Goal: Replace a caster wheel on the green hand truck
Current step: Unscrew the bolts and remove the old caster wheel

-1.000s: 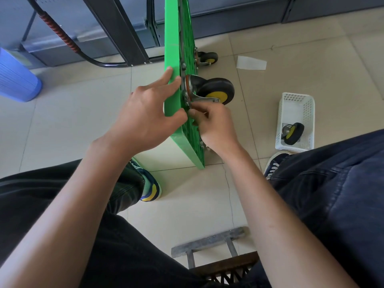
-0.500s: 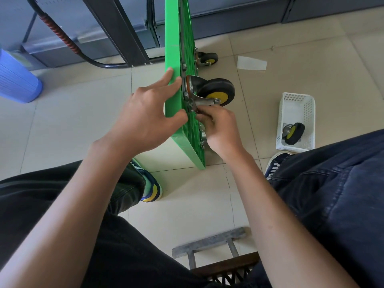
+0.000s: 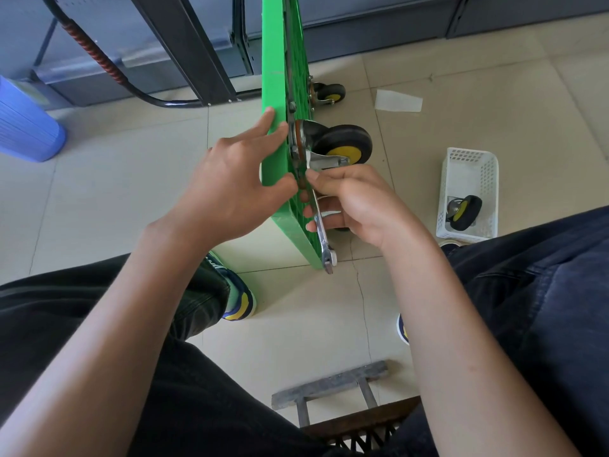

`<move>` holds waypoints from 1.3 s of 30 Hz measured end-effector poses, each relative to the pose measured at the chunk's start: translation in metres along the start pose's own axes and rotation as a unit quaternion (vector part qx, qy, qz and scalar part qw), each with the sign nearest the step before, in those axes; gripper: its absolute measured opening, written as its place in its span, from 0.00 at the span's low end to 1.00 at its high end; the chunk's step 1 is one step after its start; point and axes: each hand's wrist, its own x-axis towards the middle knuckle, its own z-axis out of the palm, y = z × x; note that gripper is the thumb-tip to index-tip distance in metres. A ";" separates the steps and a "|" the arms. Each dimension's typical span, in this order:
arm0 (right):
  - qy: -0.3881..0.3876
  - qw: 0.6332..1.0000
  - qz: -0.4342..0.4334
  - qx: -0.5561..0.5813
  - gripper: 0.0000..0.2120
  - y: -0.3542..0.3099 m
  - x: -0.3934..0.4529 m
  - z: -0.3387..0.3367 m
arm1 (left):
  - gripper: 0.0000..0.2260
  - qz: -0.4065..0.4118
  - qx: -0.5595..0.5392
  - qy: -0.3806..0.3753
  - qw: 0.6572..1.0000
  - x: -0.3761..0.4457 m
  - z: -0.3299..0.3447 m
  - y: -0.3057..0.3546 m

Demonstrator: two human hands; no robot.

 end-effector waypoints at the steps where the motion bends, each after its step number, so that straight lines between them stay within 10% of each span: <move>1: -0.005 1.000 0.003 0.002 0.10 -0.001 0.000 0.001 | 0.31 0.002 0.000 0.000 1.000 0.000 0.000 -0.001; 21: 0.018 0.995 -0.022 -0.100 0.09 -0.010 0.003 0.011 | 0.32 -0.001 -0.006 0.008 1.000 0.000 0.002 -0.002; 25: 0.069 0.943 -0.116 -0.303 0.10 0.003 0.012 0.010 | 0.32 -0.007 -0.001 0.007 1.000 -0.001 0.001 0.001; 39: 0.155 0.863 -0.259 -0.405 0.09 0.029 0.035 0.008 | 0.31 -0.008 -0.004 0.003 1.000 -0.001 0.001 0.001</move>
